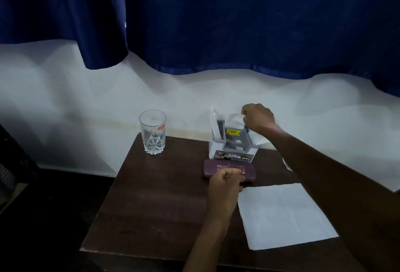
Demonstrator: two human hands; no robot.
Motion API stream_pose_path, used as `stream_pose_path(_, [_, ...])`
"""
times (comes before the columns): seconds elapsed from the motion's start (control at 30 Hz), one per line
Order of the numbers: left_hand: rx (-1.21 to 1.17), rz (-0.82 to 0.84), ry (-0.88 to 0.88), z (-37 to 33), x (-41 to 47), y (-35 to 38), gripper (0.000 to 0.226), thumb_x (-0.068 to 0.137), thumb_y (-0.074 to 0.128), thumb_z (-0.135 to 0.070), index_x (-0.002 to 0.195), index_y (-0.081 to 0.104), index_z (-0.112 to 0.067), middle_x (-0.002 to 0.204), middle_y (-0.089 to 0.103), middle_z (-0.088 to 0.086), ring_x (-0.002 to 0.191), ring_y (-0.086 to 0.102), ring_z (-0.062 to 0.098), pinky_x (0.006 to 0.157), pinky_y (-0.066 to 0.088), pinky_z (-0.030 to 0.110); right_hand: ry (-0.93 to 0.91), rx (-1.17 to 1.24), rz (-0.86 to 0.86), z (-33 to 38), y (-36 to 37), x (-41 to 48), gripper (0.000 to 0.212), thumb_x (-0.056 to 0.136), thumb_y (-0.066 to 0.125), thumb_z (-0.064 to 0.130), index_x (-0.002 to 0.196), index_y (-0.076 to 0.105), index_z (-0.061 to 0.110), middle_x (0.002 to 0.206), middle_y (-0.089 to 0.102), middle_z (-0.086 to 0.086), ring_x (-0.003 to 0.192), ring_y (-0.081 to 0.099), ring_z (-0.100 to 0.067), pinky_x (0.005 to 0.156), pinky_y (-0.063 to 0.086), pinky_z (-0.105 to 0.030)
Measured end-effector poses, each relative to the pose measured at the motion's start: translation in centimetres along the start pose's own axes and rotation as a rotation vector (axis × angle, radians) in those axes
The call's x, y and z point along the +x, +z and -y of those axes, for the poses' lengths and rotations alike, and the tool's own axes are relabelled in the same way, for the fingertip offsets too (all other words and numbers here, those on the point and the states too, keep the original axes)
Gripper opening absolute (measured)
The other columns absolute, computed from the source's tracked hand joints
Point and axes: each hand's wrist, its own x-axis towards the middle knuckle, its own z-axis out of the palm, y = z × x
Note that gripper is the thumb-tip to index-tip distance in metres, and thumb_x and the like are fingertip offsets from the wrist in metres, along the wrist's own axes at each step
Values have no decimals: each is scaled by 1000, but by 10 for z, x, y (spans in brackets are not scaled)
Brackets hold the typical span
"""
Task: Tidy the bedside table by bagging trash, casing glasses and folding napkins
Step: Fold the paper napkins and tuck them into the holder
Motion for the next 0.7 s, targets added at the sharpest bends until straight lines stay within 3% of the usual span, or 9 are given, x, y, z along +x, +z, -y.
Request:
stream_pose_path(0.1, [2,-3,0,1,1,0,12,90,50,-16,96,61,-18,88,66,-7,69,58,3,58,42,13,-26,-40,-86,1,-4,-5,36,85,48,6,119,58,10,121,61,-13,110,54,-32,88,41,-35])
stream_pose_path(0.23, [0,0,-1,1,-3,3,13,89,51,-15,97,62,-16,95,68,-2,70,59,4,57,42,13,-52,-112,-298,1,-6,-34,38,83,53,7,120,57,6,126,52,-16,111,48,-34,88,40,-42])
stream_pose_path(0.37, [27,-5,6,2,-4,4,12,88,52,-13,96,62,-16,92,68,-1,66,59,4,49,41,8,-8,129,-387,-4,3,-97,27,79,61,11,105,65,8,118,57,-17,103,52,-35,84,42,-42])
stream_pose_path(0.5, [78,-16,30,6,-3,3,14,89,53,-13,99,62,-14,88,67,-2,64,60,5,47,42,7,147,428,-333,-19,18,-171,15,77,63,5,91,68,8,98,61,-10,95,56,-29,84,47,-42])
stream_pose_path(0.6, [100,-33,34,11,-2,4,16,90,52,-11,102,62,-8,87,66,1,66,59,7,43,42,4,293,678,-265,-35,22,-208,12,79,63,-1,85,68,8,88,63,-2,88,61,-21,78,46,-27])
stream_pose_path(0.7, [144,-39,23,19,-1,5,15,90,52,-10,101,62,-8,86,65,1,69,59,8,44,43,4,369,729,-139,-53,21,-215,11,81,60,1,81,68,8,85,67,-3,78,58,-13,65,39,-12])
